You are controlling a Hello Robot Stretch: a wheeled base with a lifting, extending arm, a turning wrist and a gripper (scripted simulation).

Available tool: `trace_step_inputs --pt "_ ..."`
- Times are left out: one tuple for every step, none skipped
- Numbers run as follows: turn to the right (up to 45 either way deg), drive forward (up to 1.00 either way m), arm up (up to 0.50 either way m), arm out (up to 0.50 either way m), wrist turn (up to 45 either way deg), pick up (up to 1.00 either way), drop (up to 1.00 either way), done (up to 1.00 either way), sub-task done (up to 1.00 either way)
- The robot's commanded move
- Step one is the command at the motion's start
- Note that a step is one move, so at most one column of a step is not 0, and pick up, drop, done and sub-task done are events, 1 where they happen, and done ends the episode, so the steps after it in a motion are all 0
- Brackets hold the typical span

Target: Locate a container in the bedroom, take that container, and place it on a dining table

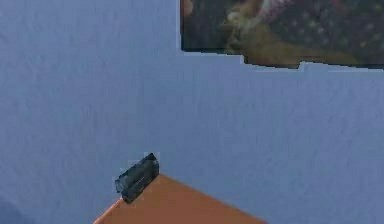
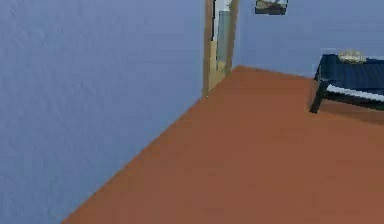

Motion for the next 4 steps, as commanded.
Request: trace_step_inputs --pt "45.0 0.00 0.00 0.00 0.0 0.00 0.00 0.00 0.00" --pt "45.0 0.00 0.00 0.00 0.0 0.00 0.00 0.00 0.00" --pt "30.0 0.00 0.00 0.00 0.0 0.00 0.00 0.00 0.00" --pt "0.0 0.05 0.00 0.00 0.0 0.00 0.00 0.00 0.00"
